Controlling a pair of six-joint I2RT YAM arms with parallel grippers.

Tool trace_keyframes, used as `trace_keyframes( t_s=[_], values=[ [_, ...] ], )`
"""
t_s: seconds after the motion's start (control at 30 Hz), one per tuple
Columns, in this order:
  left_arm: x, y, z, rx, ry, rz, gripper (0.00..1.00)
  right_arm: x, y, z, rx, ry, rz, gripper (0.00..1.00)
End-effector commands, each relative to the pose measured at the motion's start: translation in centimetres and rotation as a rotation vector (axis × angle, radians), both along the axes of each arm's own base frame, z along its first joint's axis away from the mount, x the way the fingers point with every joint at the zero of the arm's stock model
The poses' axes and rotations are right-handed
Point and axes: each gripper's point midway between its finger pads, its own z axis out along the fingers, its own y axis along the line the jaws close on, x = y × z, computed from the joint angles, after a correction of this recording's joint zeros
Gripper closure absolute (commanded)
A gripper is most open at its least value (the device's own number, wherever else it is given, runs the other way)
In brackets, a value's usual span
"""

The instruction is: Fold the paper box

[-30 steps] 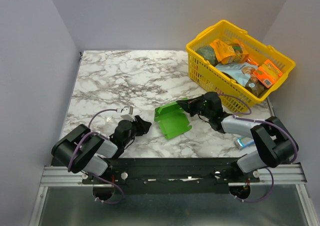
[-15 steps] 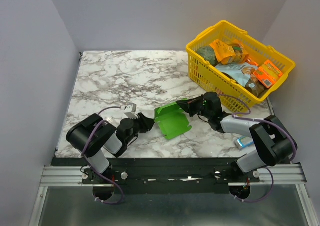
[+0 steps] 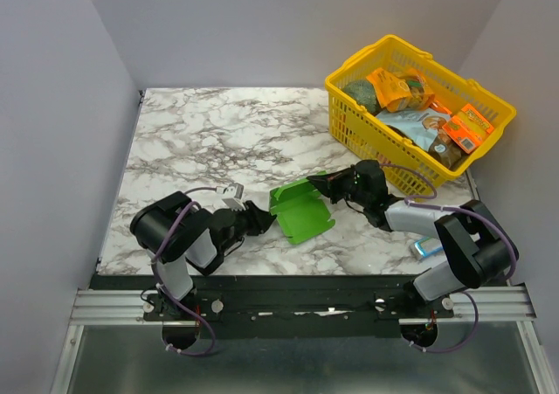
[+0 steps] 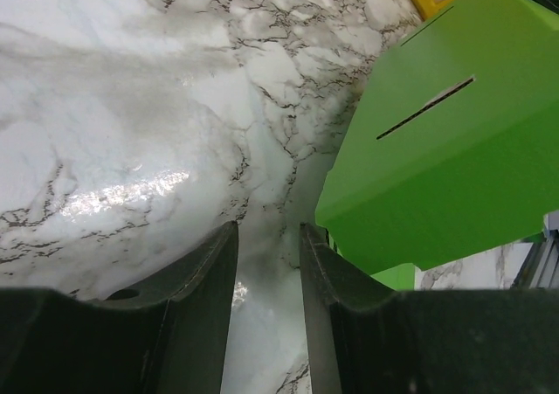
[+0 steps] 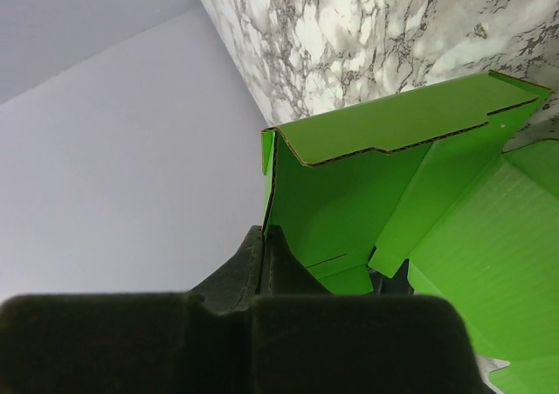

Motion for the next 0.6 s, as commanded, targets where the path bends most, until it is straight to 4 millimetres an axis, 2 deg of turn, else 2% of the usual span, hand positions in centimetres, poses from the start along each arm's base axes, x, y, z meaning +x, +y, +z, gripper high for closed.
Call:
trace_keyframes(
  t_s=[0.0, 0.17, 0.37, 0.57],
  values=[
    [0.4, -1.1, 6.3, -0.156, -0.222, -0.025, 0.56, 0.5, 0.4, 0.7, 0.022, -0.014, 0.015, 0.99],
    [0.4, -0.4, 7.2, -0.156, -0.256, 0.007, 0.56, 0.6, 0.4, 0.8, 0.023, -0.018, 0.014, 1.0],
    [0.8, -0.6, 7.7, -0.163, -0.271, 0.011, 0.57, 0.6, 0.4, 0.9, 0.027, -0.021, 0.018, 1.0],
    [1.3, -0.7, 9.8, -0.183, -0.339, 0.02, 0.57, 0.5, 0.5, 0.9, 0.03, -0.021, 0.022, 1.0]
  ],
)
